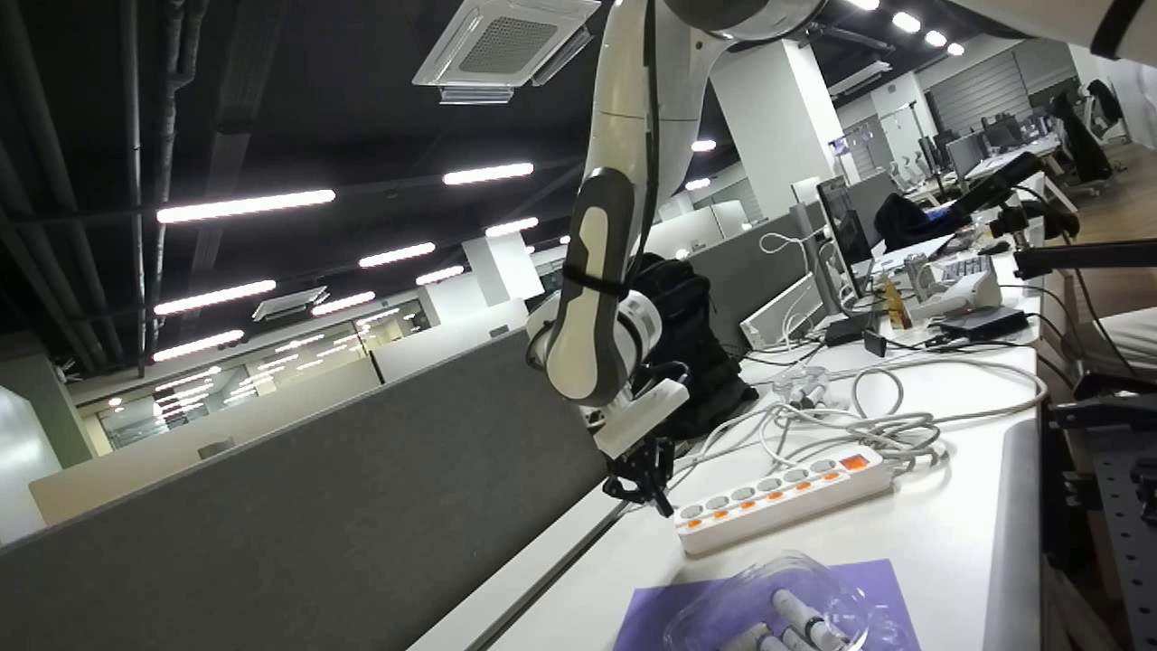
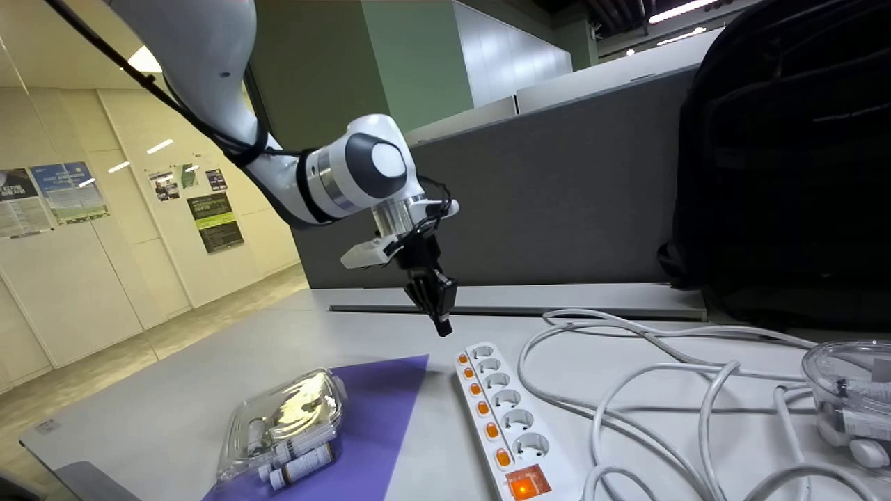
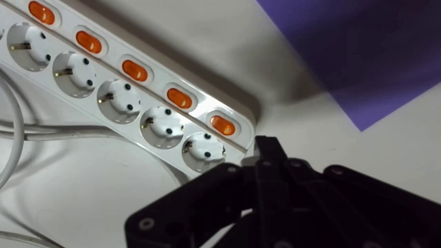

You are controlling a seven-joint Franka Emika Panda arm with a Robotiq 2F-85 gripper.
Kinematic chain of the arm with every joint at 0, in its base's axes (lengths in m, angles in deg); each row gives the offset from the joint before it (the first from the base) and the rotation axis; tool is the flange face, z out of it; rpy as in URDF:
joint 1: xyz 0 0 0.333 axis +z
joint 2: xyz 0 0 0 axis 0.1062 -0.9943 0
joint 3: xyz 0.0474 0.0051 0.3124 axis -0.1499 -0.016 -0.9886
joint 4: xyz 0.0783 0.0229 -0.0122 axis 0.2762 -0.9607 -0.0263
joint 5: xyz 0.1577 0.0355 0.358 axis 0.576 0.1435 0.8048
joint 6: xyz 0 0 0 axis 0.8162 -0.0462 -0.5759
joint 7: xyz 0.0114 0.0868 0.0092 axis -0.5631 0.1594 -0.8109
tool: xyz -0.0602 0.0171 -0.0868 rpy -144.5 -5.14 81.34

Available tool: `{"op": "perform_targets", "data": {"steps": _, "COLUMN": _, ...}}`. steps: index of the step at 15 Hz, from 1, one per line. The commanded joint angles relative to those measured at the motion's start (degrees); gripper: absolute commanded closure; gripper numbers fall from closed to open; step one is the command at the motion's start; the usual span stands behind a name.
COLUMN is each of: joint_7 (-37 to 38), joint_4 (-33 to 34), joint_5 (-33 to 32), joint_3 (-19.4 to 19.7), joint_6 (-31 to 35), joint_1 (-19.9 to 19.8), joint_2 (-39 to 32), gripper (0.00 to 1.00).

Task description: Turn on the last switch to the left

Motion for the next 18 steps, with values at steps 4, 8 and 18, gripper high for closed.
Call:
{"op": "perform_targets", "data": {"steps": 4, "joint_7": -0.05, "joint_4": -1.28, "joint_5": 0.76, "joint_3": 1.03, "joint_6": 1.81, "joint_1": 0.64, "joint_2": 0.37, "gripper": 1.0}}
{"op": "perform_targets", "data": {"steps": 8, "joint_7": 0.12, "joint_4": -2.54, "joint_5": 2.1, "joint_3": 1.45, "joint_6": 5.82, "joint_1": 0.09, "joint_2": -0.55, "gripper": 1.0}}
{"op": "perform_targets", "data": {"steps": 18, "joint_7": -0.76, "joint_4": -4.66, "joint_5": 7.79, "joint_3": 1.69, "joint_6": 10.85, "joint_1": -0.41, "joint_2": -1.86, "gripper": 1.0}}
